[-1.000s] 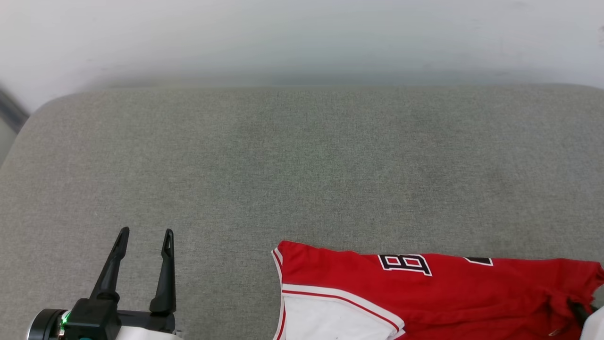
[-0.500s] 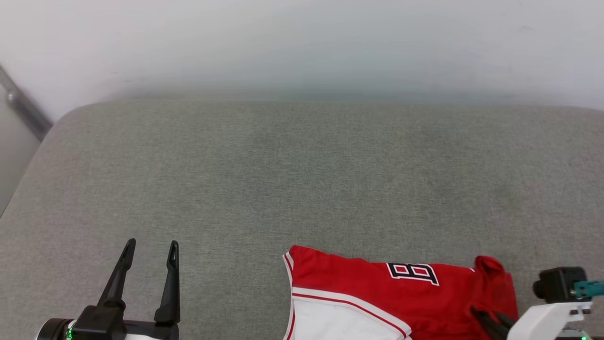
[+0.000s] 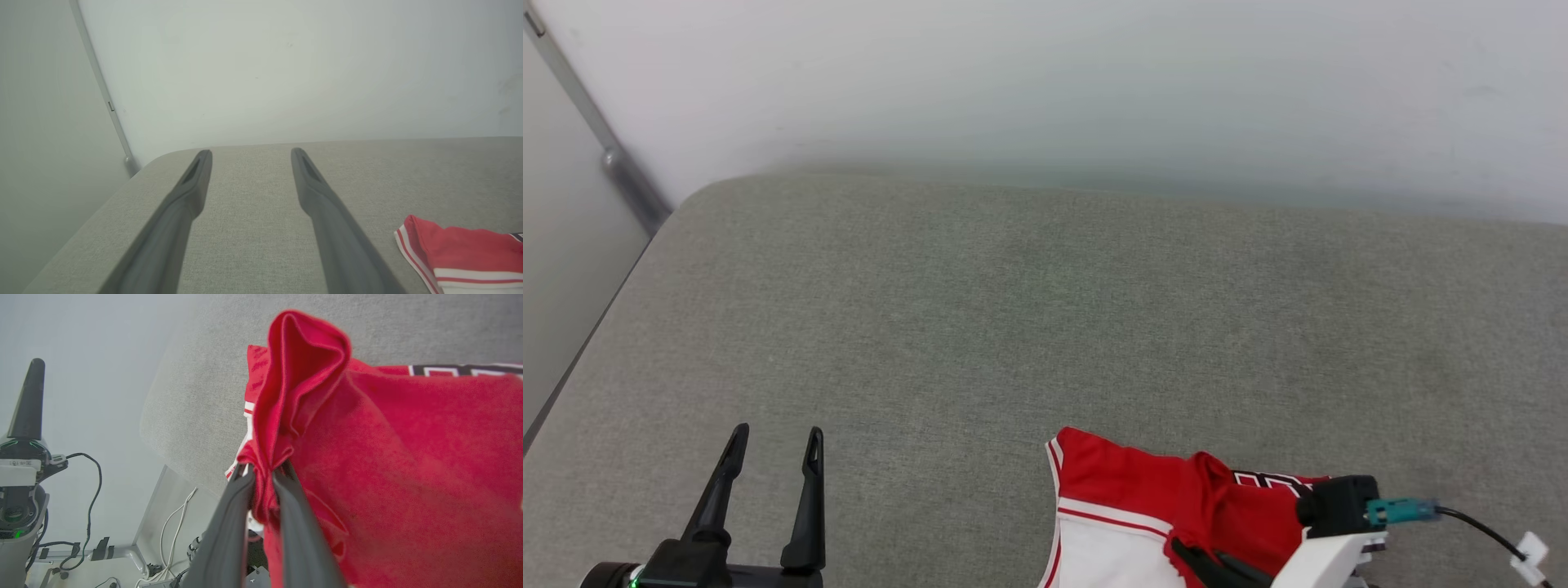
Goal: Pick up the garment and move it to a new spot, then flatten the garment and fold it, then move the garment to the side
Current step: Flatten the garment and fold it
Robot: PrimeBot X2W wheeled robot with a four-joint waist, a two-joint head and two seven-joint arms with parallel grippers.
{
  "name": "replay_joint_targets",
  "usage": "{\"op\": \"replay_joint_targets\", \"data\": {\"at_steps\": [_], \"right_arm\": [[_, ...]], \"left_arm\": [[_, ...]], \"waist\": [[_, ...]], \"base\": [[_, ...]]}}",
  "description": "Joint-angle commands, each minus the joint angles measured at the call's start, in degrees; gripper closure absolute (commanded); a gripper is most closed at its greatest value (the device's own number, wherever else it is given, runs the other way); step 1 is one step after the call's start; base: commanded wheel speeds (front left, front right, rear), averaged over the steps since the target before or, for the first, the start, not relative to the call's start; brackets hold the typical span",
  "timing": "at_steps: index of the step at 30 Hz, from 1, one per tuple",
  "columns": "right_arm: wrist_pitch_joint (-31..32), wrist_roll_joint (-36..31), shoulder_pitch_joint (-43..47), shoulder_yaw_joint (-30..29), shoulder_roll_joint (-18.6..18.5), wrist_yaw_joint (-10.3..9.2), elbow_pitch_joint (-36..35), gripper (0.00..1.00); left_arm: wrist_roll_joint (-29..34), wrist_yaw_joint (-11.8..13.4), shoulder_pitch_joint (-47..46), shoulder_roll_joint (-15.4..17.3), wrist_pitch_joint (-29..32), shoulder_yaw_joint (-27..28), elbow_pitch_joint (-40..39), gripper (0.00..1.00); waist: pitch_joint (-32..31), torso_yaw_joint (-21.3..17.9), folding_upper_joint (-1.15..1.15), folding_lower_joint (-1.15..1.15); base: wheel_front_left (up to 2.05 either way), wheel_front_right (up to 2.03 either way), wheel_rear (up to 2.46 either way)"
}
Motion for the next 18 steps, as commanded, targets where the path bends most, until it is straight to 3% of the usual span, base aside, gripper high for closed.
{"op": "replay_joint_targets", "data": {"at_steps": [1, 15, 16, 17, 18], "right_arm": [[-1.12, 0.75, -1.21, 0.79, 0.09, -0.02, 0.95, 1.00], [-9.80, 4.15, -8.88, 7.30, 0.13, -0.02, 12.31, 1.00], [-9.84, 4.49, -9.22, 8.18, 0.11, -0.02, 12.60, 0.70], [-9.58, 4.90, -9.38, 9.11, 0.10, -0.02, 12.92, 0.00], [-9.27, 4.67, -9.68, 10.05, 0.10, -0.02, 12.99, 0.00]], "left_arm": [[0.23, -0.07, 0.55, 0.20, -0.12, 0.04, -0.25, 0.00], [-0.08, -0.08, -0.03, -0.41, -0.12, 0.18, -0.43, 0.00], [-0.08, -0.08, -0.05, -0.43, -0.12, 0.19, -0.35, 0.00], [-0.10, -0.08, -0.08, -0.50, -0.12, 0.20, -0.29, 0.00], [-0.13, -0.08, -0.09, -0.54, -0.12, 0.27, -0.21, 0.00]], "waist": [[0.02, 0.34, 0.00, 0.00], [1.44, 2.07, 0.00, 0.00], [1.48, 2.07, 0.00, 0.00], [1.52, 2.04, 0.00, 0.00], [1.54, 1.98, 0.00, 0.00]], "base": [[0.00, 0.00, 0.00], [0.00, 0.00, 0.00], [0.00, 0.00, 0.00], [0.00, 0.00, 0.00], [0.00, 0.00, 0.00]]}}
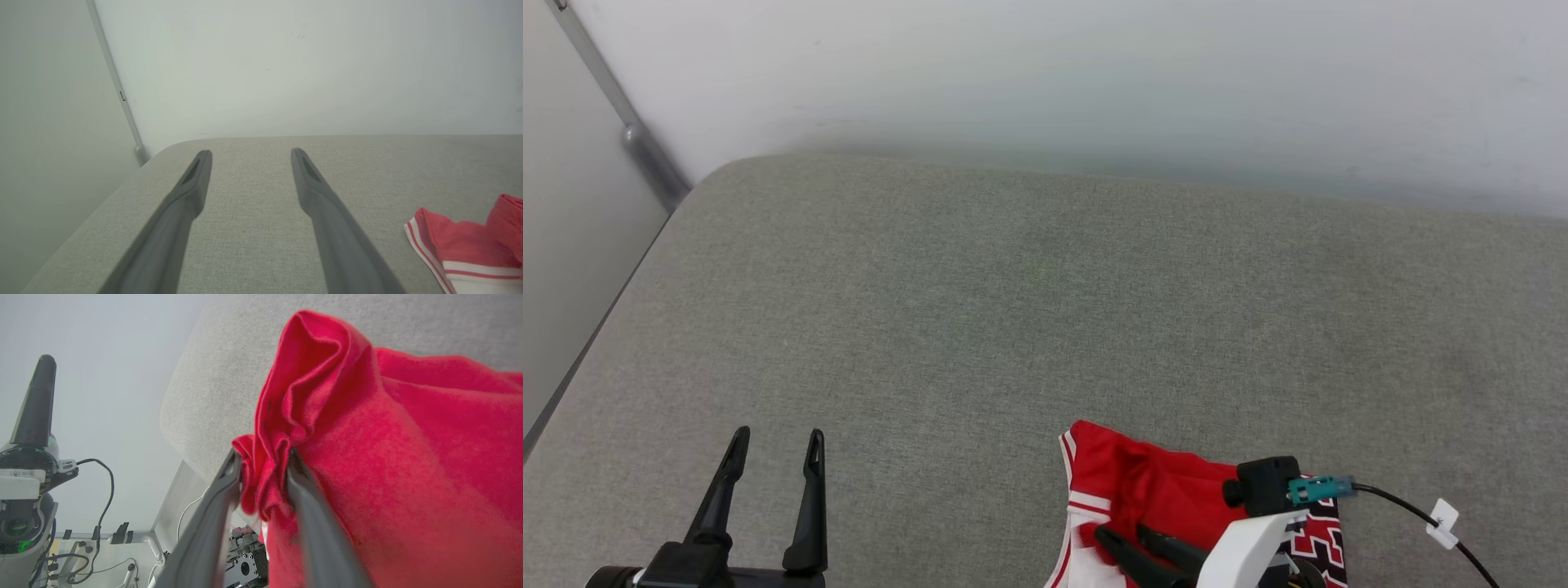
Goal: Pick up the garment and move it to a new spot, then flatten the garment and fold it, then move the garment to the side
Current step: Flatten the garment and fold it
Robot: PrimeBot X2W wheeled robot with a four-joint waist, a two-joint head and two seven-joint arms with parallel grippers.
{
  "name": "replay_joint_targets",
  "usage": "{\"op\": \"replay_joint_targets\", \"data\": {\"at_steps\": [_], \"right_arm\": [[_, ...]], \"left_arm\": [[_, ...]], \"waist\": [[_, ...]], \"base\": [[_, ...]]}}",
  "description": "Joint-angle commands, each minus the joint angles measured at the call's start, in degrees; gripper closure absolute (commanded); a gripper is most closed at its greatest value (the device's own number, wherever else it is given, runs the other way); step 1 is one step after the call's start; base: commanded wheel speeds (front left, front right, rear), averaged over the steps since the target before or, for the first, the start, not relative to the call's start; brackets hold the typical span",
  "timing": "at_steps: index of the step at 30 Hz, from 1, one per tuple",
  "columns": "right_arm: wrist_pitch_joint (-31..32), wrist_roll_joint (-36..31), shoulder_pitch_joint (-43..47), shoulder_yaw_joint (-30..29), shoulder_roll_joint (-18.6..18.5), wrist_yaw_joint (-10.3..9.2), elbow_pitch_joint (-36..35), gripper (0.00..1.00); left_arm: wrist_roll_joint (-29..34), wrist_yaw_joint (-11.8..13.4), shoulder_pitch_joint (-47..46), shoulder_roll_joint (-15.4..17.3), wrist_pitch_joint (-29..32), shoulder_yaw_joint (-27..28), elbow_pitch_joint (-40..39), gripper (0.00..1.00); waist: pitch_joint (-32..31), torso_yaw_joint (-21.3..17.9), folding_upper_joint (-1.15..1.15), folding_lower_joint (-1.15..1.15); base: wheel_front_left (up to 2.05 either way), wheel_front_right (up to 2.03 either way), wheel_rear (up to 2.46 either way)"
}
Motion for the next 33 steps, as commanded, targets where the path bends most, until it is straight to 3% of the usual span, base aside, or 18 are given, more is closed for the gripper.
{"op": "replay_joint_targets", "data": {"at_steps": [1, 5, 10, 15, 19, 24, 33], "right_arm": [[0.24, -0.36, -1.00, 1.00, 0.06, -0.01, -0.05, 0.00], [0.15, -0.22, -1.77, 2.39, 0.04, -0.01, -0.92, 0.00], [0.70, -3.47, -2.99, -0.27, 0.00, -0.01, -1.18, 0.00], [-1.66, -15.22, -6.97, -5.27, 0.04, -0.01, -2.93, 0.00], [-6.01, -27.62, -9.89, -7.97, -4.29, -0.03, -4.34, 0.00], [-14.28, -35.16, -11.06, -12.23, -8.38, -0.02, -5.65, 0.00], [-27.56, -37.22, -4.20, -22.99, -5.80, -0.01, -9.79, 0.00]], "left_arm": [[-0.09, -0.08, -0.42, -0.07, -0.12, 0.06, 0.18, 0.00], [-0.47, -0.09, -0.68, -0.03, -0.12, -0.25, 0.77, 0.00], [-0.56, -0.09, -0.92, 0.24, -0.12, -0.36, 0.86, 0.00], [-0.73, -0.09, -0.90, 0.17, -0.12, -0.42, 0.76, 0.00], [-1.42, -0.09, -1.69, -0.19, -0.12, -0.62, 0.69, 0.00], [-2.55, -0.09, -2.79, -0.61, -0.12, 0.09, 0.76, 0.00], [-3.99, -0.09, -2.82, -1.50, -0.12, -0.50, 0.51, 0.00]], "waist": [[-0.01, -0.13, 0.00, 0.00], [-0.12, -0.74, 0.00, 0.00], [-0.50, -2.22, 0.00, 0.00], [-0.62, -4.41, 0.00, 0.00], [-0.45, -6.06, 0.00, 0.00], [-0.06, -7.79, 0.00, 0.00], [1.01, -9.51, 0.00, 0.00]], "base": [[0.00, 0.00, 0.00], [0.00, 0.00, 0.00], [0.00, 0.00, 0.00], [0.00, 0.00, 0.00], [0.00, 0.00, 0.00], [0.00, 0.00, 0.00], [0.00, 0.00, 0.00]]}}
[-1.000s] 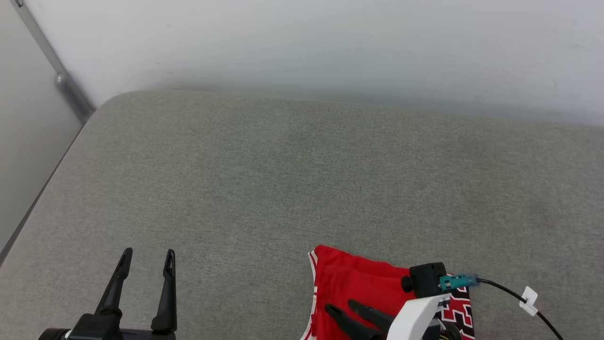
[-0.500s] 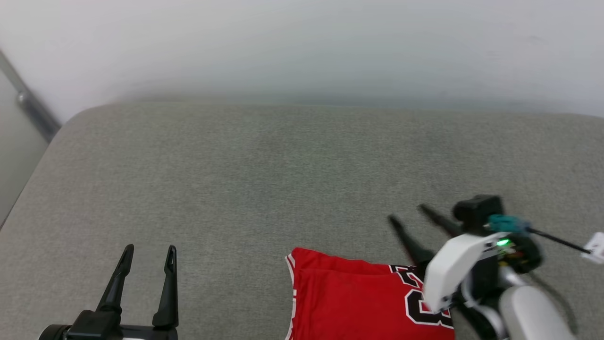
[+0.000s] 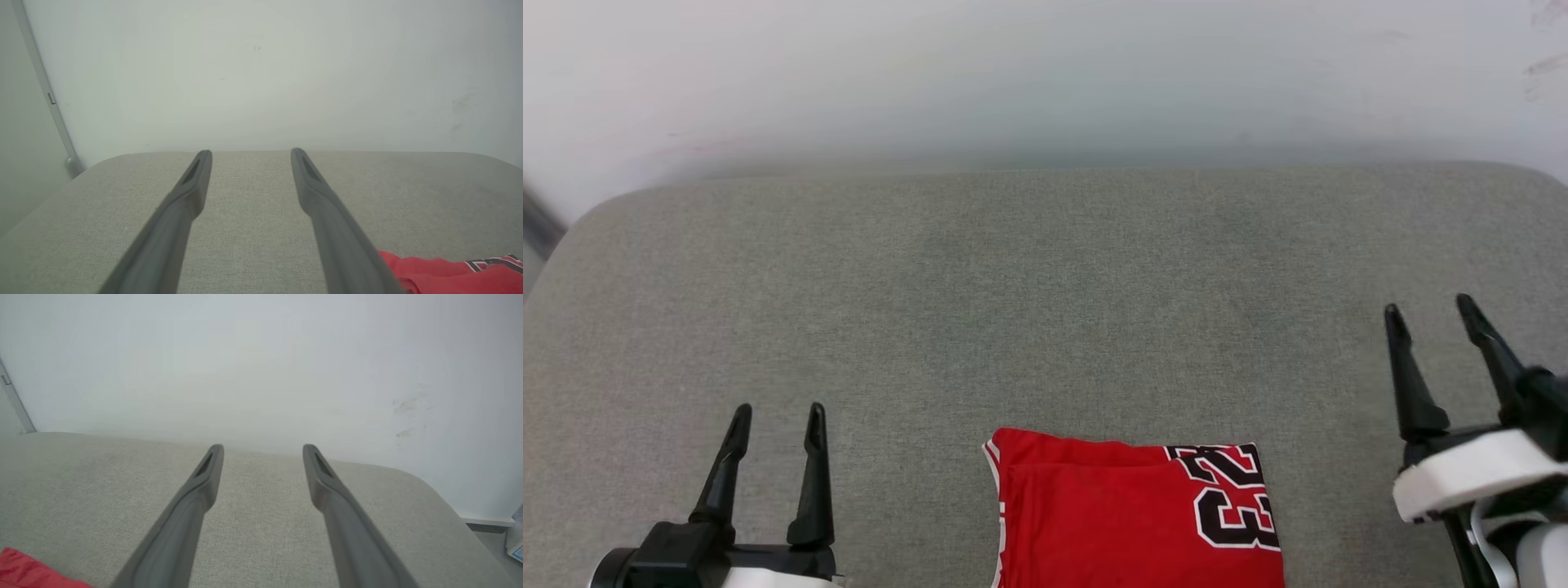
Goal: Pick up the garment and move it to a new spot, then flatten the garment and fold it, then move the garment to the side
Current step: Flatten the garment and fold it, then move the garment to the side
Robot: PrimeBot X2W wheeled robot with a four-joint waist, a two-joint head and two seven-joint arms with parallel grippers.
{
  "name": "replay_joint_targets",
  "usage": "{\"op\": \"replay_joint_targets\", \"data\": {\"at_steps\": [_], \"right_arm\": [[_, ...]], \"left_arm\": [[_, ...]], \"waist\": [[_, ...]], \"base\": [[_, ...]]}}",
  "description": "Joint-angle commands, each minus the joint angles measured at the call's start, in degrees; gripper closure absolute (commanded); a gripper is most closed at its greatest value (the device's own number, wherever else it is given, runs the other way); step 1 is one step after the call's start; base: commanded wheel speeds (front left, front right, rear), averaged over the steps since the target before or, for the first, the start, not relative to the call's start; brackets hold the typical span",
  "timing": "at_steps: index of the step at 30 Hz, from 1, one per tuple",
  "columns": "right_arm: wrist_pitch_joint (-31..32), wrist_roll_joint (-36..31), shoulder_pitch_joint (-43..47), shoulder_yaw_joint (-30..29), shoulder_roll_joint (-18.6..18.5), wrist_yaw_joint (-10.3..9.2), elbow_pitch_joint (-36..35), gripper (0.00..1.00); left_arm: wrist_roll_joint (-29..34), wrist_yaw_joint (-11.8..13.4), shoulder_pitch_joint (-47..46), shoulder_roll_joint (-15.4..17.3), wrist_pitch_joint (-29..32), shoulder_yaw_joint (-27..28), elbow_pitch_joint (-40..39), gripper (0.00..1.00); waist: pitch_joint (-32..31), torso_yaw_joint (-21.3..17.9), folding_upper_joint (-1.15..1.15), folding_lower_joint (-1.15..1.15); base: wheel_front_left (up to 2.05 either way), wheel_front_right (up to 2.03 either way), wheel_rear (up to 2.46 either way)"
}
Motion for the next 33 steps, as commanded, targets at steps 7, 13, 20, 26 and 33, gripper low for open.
{"op": "replay_joint_targets", "data": {"at_steps": [7, 13, 20, 26, 33], "right_arm": [[-8.16, -3.77, 6.78, -3.71, 3.40, -0.02, -4.76, 0.00], [-10.40, -5.96, 8.94, -3.34, 5.10, -0.02, -5.16, 0.00], [-11.35, -6.42, 9.39, -2.32, 5.89, -0.02, -4.66, 0.00], [-11.48, -5.86, 9.25, -1.38, 6.03, -0.02, -4.07, 0.00], [-11.17, -5.61, 9.13, -1.33, 6.11, -0.02, -4.41, 0.00]], "left_arm": [[0.03, -0.09, 0.40, -0.48, -0.12, -1.17, -0.63, 0.00], [0.08, -0.09, 0.38, -0.71, -0.12, -1.47, -0.97, 0.00], [0.22, -0.09, 0.36, -0.76, -0.12, -1.49, -1.05, 0.00], [0.25, -0.09, 0.45, -0.73, -0.12, -1.88, -0.75, 0.00], [0.37, -0.09, 0.26, -0.56, -0.12, -2.12, -0.57, 0.00]], "waist": [[0.61, -0.04, 0.00, 0.00], [0.59, 0.32, 0.00, 0.00], [0.49, 0.58, 0.00, 0.00], [0.42, 0.51, 0.00, 0.00], [0.48, 0.50, 0.00, 0.00]], "base": [[0.00, 0.00, 0.00], [0.00, 0.00, 0.00], [0.00, 0.00, 0.00], [0.00, 0.00, 0.00], [0.00, 0.00, 0.00]]}}
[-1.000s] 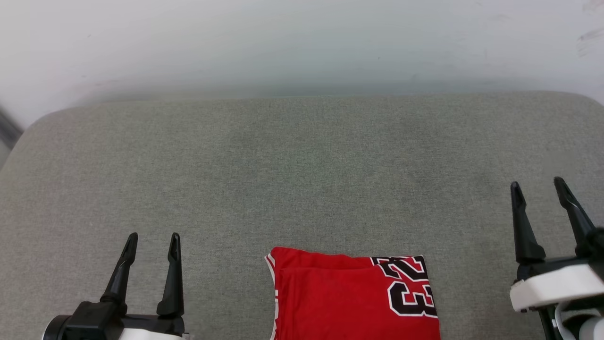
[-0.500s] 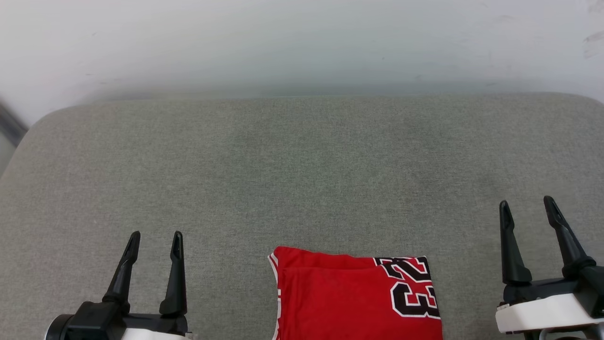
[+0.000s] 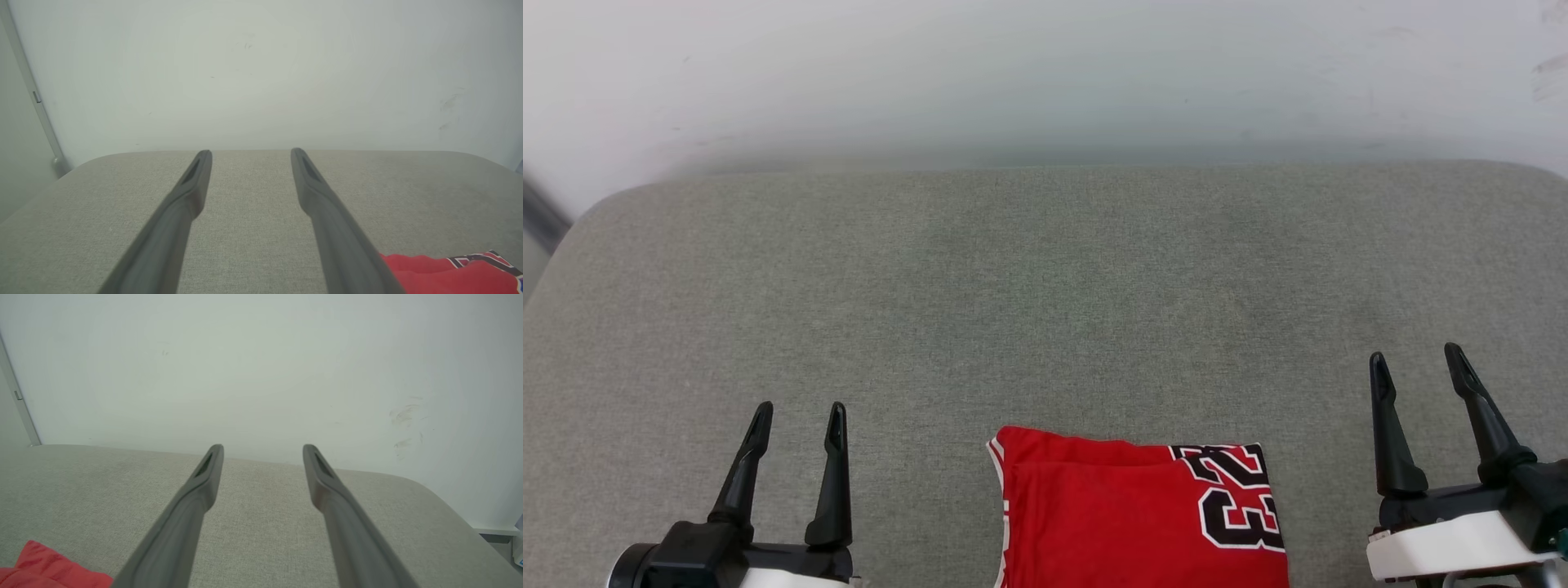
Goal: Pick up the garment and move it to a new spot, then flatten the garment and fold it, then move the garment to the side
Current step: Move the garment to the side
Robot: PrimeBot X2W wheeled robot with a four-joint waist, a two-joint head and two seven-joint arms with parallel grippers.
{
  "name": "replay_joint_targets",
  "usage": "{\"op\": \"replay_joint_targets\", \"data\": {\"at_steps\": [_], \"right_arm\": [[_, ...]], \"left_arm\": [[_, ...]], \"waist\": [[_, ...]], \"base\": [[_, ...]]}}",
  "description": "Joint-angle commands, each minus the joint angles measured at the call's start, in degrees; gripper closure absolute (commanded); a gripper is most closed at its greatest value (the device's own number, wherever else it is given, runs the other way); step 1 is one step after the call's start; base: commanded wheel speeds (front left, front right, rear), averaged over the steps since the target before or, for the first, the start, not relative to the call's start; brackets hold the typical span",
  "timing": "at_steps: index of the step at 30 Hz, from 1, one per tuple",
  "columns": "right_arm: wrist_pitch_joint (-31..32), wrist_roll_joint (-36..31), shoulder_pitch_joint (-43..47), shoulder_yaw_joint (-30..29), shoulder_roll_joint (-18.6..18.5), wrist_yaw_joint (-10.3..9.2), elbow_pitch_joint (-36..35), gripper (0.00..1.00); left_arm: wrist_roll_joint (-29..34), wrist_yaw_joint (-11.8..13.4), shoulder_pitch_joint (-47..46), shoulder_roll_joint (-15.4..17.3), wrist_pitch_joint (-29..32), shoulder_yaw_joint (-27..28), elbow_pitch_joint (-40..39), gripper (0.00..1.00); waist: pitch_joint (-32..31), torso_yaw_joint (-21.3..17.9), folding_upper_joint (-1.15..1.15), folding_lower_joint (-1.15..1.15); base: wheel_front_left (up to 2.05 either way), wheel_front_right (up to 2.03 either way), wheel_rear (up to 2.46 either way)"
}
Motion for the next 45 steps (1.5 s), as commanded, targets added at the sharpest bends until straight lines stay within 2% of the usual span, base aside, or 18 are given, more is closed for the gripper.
{"op": "replay_joint_targets", "data": {"at_steps": [1, 6, 11, 14, 20, 24, 28, 35, 45], "right_arm": [[0.17, 0.19, 0.41, -0.02, 0.24, -0.02, -0.23, 0.00], [0.88, 1.06, 0.62, 0.42, 0.16, -0.02, -0.50, 0.00], [3.78, 1.34, 0.83, 2.05, -1.45, -0.03, -1.78, 0.00], [11.33, 2.97, 1.84, 4.88, -3.37, -0.02, -2.18, 0.00], [32.46, 10.13, 4.74, 9.06, -6.94, -0.02, -5.30, 0.00], [46.79, 13.69, 7.10, 8.33, -5.52, -0.02, -8.64, 0.00], [56.28, 13.72, 8.14, 6.25, -3.03, -0.02, -10.60, 0.00], [60.84, 11.11, 6.77, 4.40, -0.29, -0.02, -7.98, 0.00], [59.61, 10.82, 3.65, 7.61, 0.58, -0.02, 3.56, 0.00]], "left_arm": [[0.11, -0.09, 0.07, 0.12, -0.12, -0.09, 0.06, 0.00], [0.00, -0.09, -0.15, 0.16, -0.12, -0.17, 0.17, 0.00], [-0.25, -0.09, -0.35, 0.13, -0.12, -0.29, 0.11, 0.00], [-0.30, -0.09, -0.77, 0.10, -0.12, -0.30, -0.11, 0.00], [-0.43, -0.09, -1.61, -0.05, -0.12, -0.58, 0.04, 0.00], [-0.79, -0.09, -2.12, -0.16, -0.12, -0.81, 0.29, 0.00], [-0.81, -0.09, -3.09, -0.28, -0.12, -1.34, 0.43, 0.00], [-0.46, -0.09, -4.80, -0.37, -0.12, -2.52, 0.88, 0.00], [-0.19, -0.10, -6.45, -0.38, -0.12, -3.56, 1.63, 0.00]], "waist": [[-0.01, 0.05, 0.00, 0.00], [0.18, 0.35, 0.00, 0.00], [0.86, 0.81, 0.00, 0.00], [1.52, 1.13, 0.00, 0.00], [3.33, 1.89, 0.00, 0.00], [4.66, 2.41, 0.00, 0.00], [5.86, 3.10, 0.00, 0.00], [7.78, 4.70, 0.00, 0.00], [9.56, 6.63, 0.00, 0.00]], "base": [[0.00, 0.00, 0.00], [0.00, 0.00, 0.00], [0.00, 0.00, 0.00], [0.00, 0.00, 0.00], [0.00, 0.00, 0.00], [0.00, 0.00, 0.00], [0.00, 0.00, 0.00], [0.00, 0.00, 0.00], [0.00, 0.00, 0.00]]}}
